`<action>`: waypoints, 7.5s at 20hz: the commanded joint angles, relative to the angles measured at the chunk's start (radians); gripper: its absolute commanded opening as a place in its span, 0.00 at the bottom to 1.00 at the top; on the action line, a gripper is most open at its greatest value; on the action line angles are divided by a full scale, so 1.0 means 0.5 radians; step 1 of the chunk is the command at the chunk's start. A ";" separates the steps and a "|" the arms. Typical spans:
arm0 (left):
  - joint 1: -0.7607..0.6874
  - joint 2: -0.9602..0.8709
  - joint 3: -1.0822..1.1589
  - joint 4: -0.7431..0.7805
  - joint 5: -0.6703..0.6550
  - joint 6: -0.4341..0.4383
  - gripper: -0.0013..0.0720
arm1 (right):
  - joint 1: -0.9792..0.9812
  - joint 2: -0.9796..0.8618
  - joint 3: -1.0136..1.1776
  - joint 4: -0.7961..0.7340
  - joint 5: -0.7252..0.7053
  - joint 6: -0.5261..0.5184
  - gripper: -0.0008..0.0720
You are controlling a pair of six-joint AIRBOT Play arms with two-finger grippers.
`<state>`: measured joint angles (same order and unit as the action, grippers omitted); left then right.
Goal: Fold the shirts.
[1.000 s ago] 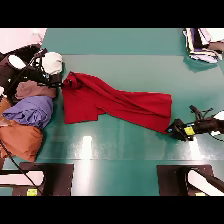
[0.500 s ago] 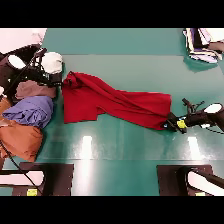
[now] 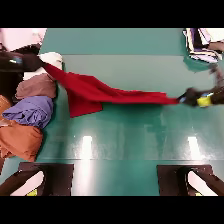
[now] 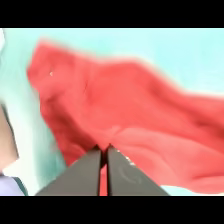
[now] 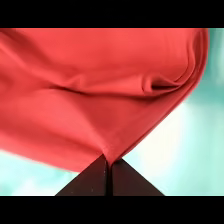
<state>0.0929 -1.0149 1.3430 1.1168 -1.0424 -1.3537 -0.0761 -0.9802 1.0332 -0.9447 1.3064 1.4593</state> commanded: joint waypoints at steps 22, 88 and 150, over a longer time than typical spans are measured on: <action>0.002 0.301 0.691 0.023 -0.534 -0.351 0.05 | -0.534 -0.259 1.791 -0.109 0.801 0.048 0.03; 0.002 0.328 -1.965 -0.153 -0.180 -0.504 0.10 | 0.111 -0.625 0.410 -0.558 0.188 -0.025 0.57; 0.002 -0.851 -0.320 -0.559 -0.002 0.014 0.21 | -0.228 -1.285 0.769 -0.399 0.365 -0.319 0.60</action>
<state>0.0933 -1.4246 1.1481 0.8631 -0.9928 -1.3617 -0.1501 -1.6077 1.4250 -1.1965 1.4693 1.3544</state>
